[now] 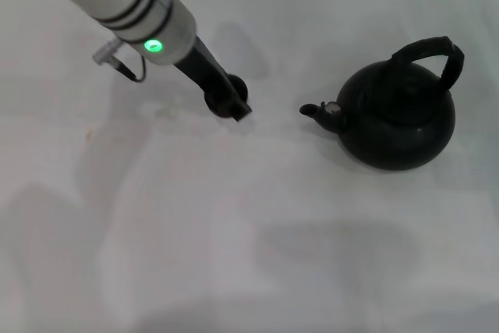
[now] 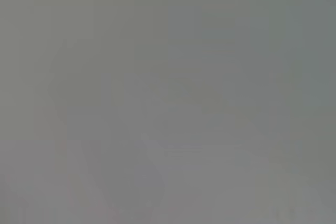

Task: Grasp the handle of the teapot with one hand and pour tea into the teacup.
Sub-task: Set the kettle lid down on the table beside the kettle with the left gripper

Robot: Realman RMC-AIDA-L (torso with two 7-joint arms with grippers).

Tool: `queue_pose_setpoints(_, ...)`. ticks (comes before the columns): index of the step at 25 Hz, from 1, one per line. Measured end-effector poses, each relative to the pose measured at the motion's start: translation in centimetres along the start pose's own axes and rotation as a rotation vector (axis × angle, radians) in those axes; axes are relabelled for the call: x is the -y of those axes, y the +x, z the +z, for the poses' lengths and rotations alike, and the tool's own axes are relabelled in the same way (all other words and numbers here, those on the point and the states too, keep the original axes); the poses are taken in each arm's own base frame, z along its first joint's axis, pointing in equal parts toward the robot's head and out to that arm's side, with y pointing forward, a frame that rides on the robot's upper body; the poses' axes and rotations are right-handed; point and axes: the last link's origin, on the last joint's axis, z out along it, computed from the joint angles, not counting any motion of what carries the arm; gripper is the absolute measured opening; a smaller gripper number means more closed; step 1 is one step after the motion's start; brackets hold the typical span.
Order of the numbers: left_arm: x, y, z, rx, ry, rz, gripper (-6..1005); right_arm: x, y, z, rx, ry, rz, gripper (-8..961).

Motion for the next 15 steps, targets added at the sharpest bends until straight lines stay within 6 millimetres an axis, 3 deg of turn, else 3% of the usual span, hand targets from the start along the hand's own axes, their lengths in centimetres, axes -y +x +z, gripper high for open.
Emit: queue_pose_setpoints(15, -2.5, 0.3, 1.3, -0.006, -0.084, 0.061, 702, 0.1, 0.1, 0.2, -0.013, 0.006, -0.002, 871)
